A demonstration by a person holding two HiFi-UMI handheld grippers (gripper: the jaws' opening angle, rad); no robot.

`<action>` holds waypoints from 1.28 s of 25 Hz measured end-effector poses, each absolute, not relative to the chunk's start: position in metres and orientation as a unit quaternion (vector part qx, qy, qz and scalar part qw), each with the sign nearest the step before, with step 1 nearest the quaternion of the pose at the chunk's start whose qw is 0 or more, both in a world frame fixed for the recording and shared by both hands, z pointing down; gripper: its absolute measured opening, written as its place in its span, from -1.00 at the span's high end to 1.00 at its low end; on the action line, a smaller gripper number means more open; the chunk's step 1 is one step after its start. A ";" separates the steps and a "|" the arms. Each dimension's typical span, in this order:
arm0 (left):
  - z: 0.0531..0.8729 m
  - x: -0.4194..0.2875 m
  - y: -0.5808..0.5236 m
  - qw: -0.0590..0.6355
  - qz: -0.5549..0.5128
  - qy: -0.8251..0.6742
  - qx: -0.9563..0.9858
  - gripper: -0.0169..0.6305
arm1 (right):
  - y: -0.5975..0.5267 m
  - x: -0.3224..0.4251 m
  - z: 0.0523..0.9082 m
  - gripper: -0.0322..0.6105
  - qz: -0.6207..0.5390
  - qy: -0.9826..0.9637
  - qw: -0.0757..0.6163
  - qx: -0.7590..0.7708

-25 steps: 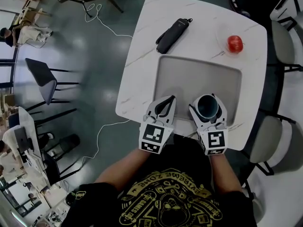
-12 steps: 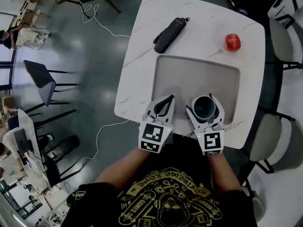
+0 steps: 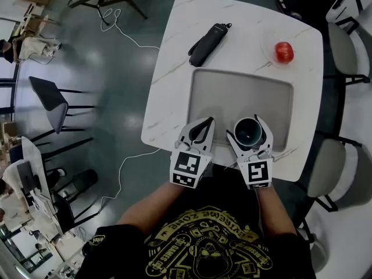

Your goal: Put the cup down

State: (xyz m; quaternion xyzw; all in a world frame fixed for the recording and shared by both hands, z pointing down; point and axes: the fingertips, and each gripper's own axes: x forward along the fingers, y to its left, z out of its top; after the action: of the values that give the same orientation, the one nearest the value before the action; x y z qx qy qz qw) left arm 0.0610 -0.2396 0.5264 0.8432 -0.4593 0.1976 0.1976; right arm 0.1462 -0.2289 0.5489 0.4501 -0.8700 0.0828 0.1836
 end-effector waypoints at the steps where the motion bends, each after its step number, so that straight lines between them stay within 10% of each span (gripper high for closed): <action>1: 0.526 0.061 -0.240 0.197 0.197 -0.459 0.844 0.92 | -0.229 0.146 0.549 -0.30 0.085 -0.870 0.184 0.449; 32: 0.449 0.015 -0.199 0.163 0.120 -0.423 0.883 0.92 | -0.172 0.135 0.456 -0.41 0.084 -0.820 0.124 0.552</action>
State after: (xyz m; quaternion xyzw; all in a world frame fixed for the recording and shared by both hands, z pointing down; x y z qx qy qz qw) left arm 0.0155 -0.1986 0.4491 0.8833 -0.4227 0.1199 0.1634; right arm 0.1354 -0.1719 0.4559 0.5524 -0.8199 0.0845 0.1242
